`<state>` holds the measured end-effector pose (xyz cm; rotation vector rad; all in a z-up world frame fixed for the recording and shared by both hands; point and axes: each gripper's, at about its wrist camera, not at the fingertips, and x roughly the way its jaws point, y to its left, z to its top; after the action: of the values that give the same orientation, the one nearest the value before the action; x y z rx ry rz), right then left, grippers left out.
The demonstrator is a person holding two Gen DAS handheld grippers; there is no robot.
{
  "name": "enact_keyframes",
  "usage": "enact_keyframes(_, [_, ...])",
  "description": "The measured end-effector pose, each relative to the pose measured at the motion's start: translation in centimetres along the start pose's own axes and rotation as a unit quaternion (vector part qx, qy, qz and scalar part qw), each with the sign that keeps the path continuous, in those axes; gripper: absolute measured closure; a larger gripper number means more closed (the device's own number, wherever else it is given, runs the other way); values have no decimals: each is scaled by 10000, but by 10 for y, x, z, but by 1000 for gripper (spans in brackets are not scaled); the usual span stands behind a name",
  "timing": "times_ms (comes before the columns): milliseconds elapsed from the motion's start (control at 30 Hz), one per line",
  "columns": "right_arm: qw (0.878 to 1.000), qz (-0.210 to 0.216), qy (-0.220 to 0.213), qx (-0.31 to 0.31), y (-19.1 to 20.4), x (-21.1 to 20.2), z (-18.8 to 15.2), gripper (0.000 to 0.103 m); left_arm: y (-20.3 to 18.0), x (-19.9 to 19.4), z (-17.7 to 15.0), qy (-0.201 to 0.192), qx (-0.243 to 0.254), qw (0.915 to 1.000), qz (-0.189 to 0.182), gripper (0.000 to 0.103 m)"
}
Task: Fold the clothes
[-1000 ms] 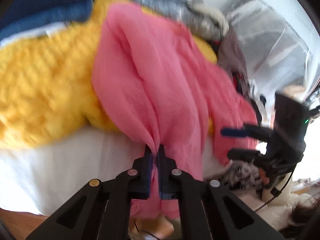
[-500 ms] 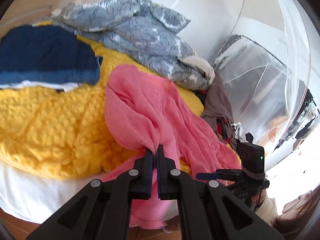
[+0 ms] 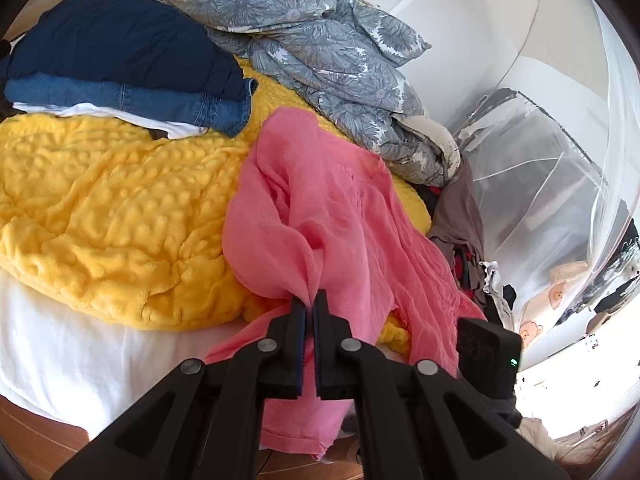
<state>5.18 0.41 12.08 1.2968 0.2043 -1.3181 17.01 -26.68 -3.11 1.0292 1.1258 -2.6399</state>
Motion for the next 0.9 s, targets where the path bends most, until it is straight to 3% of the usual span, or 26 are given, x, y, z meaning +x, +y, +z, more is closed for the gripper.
enact_keyframes(233, [9993,89,-45,349,-8,22,10,45,6,-6,-1,-95,-102,9999,-78,100])
enact_keyframes(300, [9987,334,-153,342,-7,20,12,63,7,-7,0,-123,-133,9998,-76,100])
enact_keyframes(333, [9984,424,-211,301,-5,18,13,95,8,-8,0,-141,-148,9998,-79,100])
enact_keyframes(367, [9980,482,-293,280,-6,11,14,101,8,-9,0,-162,-155,9997,-91,100])
enact_keyframes(567, [9934,736,-855,214,-15,-42,13,101,-11,-20,0,-422,225,9983,-325,100])
enact_keyframes(767, [9725,1174,-2011,-33,-20,-135,7,101,-48,-15,0,-354,727,9938,-764,100])
enact_keyframes(833, [9715,1112,-2092,0,-25,-145,5,101,-59,-11,-1,-253,848,9919,-915,100])
enact_keyframes(900, [9721,1006,-2119,53,-30,-150,3,101,-64,-4,-1,-116,935,9930,-710,99])
